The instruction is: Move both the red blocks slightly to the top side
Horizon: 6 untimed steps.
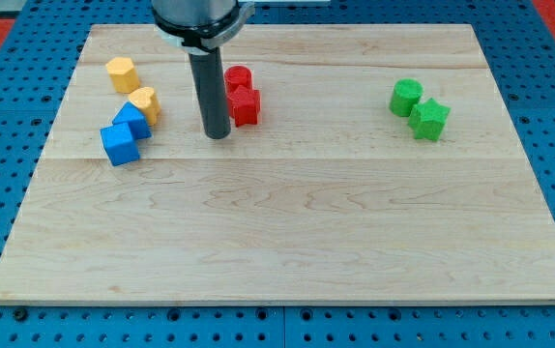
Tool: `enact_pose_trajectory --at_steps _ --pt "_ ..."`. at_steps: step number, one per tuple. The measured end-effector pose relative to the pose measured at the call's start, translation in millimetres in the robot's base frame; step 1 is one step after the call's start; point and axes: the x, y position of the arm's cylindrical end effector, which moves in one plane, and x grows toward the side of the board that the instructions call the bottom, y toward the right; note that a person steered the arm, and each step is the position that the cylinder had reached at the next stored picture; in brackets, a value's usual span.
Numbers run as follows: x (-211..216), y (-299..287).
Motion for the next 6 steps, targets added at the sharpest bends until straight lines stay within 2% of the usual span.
enact_pose_trajectory --at_steps 1,2,3,4,5,6 --pt "-4 49" --pt "-42 46" --pt "-29 42" --pt "-2 28" --pt "-20 -9" --pt "-57 -30"
